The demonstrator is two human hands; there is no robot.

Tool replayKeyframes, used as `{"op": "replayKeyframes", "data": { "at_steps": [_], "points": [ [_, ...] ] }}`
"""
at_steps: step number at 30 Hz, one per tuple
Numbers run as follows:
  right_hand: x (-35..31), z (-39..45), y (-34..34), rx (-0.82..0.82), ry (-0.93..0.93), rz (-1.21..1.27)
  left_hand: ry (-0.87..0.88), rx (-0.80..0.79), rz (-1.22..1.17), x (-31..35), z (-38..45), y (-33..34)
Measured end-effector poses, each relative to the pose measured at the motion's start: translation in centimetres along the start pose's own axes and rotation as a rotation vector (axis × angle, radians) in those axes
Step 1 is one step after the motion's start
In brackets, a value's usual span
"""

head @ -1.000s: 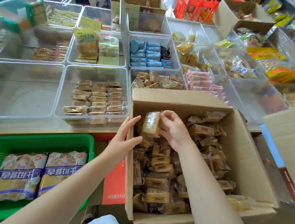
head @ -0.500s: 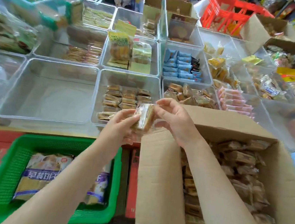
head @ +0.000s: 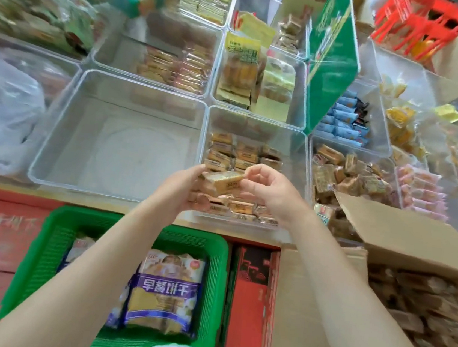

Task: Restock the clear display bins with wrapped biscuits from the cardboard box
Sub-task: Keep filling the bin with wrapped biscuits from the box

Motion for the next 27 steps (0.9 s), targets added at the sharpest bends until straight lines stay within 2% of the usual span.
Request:
{"op": "replayKeyframes", "data": {
  "at_steps": [2,4,6,8,11,17,23,25,27],
  "points": [
    [1.1,1.8,-0.8,0.093,0.043,-0.005,0.116,0.098,0.097,1.1,1.0,-1.0],
    [2.6,3.5,-2.0,0.233,0.115,-0.13,0.309,0.249,0.387,2.0,1.7,-2.4],
    [3.8,5.1,-2.8,0.342,0.185,-0.31,0.453,0.282,0.726,1.7,2.1,-2.8],
    [4.8,6.6,-2.2,0.339,0.244,-0.435,0.482,0.195,1.0,-0.4,2.7,-2.2],
    [6.4,8.3,0.2,0.207,0.311,-0.578,0.497,0.162,1.339,-2.9,3.2,-1.5],
    [6.6,8.6,1.2,0.232,0.335,-0.636,0.442,0.167,1.505,-2.9,3.6,-1.3],
    [6.9,6.6,1.5,0.066,0.33,-0.576,0.339,0.174,1.564,-2.6,3.2,-0.7],
    [5.7,5.3,1.4,0.035,0.298,-0.595,0.438,0.197,1.524,-2.0,1.6,0.1],
    [2.9,3.0,0.6,0.088,0.175,-0.573,0.616,0.191,1.375,-1.0,-1.4,2.0]
  ]
}}
Point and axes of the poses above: each hand's wrist, its own z-axis towards the middle knuckle, its own y-axis out of the palm, x = y × z, the point moved 8 cm from there along z, towards the middle knuckle, and after that the axes turned 2 degrees about -x, right-handed, at the moved point
